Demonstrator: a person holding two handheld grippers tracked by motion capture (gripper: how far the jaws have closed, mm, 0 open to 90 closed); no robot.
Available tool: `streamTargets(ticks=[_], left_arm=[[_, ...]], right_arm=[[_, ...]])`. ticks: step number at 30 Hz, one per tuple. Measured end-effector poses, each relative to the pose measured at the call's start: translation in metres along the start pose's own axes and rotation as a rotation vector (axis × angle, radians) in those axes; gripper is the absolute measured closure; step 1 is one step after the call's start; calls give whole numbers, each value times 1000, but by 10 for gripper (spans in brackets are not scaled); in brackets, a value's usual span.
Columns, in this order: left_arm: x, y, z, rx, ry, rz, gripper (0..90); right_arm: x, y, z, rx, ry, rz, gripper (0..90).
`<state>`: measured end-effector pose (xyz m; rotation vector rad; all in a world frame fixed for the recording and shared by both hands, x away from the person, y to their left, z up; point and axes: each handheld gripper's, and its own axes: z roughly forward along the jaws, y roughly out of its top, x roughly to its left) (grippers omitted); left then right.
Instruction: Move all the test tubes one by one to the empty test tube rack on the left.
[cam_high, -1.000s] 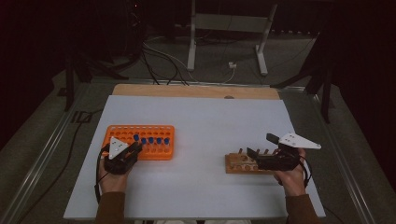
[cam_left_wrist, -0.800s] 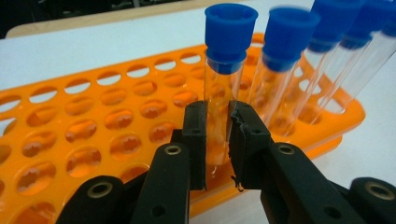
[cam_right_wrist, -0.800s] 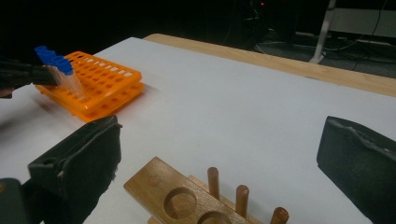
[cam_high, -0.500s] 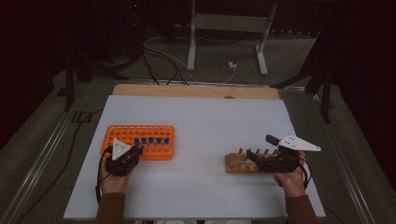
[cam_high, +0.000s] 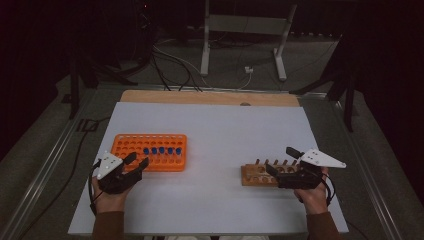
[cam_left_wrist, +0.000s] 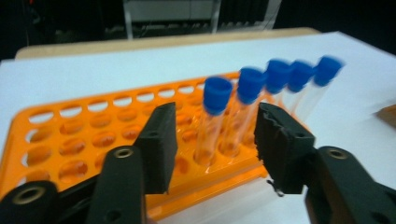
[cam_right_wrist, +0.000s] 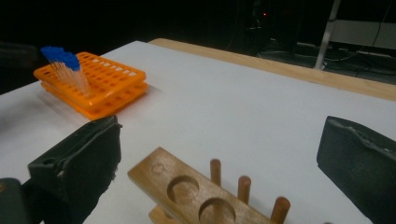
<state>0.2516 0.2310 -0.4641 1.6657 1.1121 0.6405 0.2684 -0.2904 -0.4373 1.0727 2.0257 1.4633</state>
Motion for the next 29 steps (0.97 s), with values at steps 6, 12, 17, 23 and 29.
streamTargets(ticks=[6, 12, 17, 23, 29], left_arm=[[0, 7, -17, -68, 0, -4, 327], [-1, 10, -25, -88, 49, 2, 144], [6, 8, -29, -82, 90, -1, 9], [11, 7, -29, -84, 120, 4, 7], [11, 6, -30, -92, 125, -3, 7]], right_arm=[[0, -10, -2, -7, -15, -11, 2], [-2, -14, -5, -36, -31, -9, 2], [-2, -18, -7, -61, -45, 2, 2], [-3, -18, -4, -54, -45, -9, 1], [-5, -18, -5, -55, -43, -5, 2]])
